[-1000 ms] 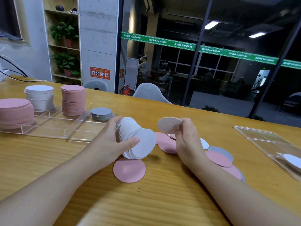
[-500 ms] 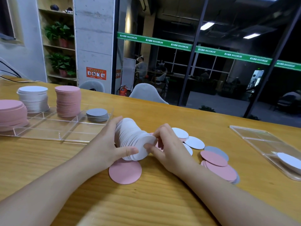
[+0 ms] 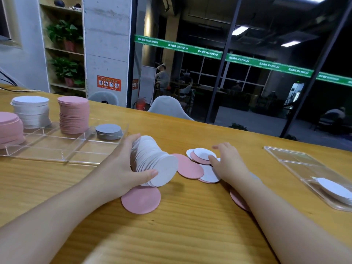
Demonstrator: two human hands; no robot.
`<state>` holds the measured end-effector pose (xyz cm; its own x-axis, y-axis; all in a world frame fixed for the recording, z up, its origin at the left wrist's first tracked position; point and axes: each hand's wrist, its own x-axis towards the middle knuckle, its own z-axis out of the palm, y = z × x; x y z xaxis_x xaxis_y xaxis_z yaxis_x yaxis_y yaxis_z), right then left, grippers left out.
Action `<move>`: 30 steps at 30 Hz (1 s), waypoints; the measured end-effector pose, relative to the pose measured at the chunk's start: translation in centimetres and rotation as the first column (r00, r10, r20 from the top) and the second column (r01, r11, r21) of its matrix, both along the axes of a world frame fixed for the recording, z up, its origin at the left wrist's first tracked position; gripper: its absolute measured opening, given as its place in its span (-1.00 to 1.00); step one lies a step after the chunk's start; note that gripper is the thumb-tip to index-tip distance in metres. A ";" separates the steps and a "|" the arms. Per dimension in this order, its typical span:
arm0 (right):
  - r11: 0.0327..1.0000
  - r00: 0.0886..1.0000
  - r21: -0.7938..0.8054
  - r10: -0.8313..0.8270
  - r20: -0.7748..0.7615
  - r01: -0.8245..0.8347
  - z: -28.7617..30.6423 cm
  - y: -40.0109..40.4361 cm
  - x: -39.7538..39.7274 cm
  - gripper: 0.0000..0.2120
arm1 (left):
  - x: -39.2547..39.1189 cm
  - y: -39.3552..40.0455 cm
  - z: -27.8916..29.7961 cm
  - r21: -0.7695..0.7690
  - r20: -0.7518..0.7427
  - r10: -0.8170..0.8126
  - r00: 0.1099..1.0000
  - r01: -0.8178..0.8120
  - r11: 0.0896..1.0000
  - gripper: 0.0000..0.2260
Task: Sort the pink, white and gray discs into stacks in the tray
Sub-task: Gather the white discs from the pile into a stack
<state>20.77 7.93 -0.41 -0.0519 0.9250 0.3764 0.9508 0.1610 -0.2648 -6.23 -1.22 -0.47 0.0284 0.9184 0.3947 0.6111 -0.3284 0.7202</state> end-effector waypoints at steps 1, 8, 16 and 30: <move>0.999 1.000 -0.038 0.010 -0.005 -0.010 0.0 0.1 0.1 -0.58 | 0.0 0.0 0.1 0.001 0.000 0.002 1.000 -0.002 1.000 -0.15; 0.967 0.991 -0.249 0.027 -0.128 -0.059 0.0 0.9 0.3 -0.78 | 0.1 -0.1 0.2 0.003 -0.016 0.011 1.000 -0.010 1.000 -0.16; 0.998 0.992 -0.052 0.041 0.117 -0.035 0.0 1.1 -0.4 -0.76 | -0.2 0.0 -0.1 -0.005 -0.001 0.021 1.000 -0.021 1.000 -0.15; 0.628 0.694 0.351 0.713 0.097 -0.695 2.4 -5.0 -3.7 -0.57 | 0.0 0.2 -0.2 -0.019 0.020 0.013 1.000 -0.012 1.000 -0.15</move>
<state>17.08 2.92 1.95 -0.6072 0.4272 0.6699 0.4980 0.8616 -0.0981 -6.21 -1.02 -0.65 0.0090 0.9259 0.3777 0.6007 -0.3070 0.7382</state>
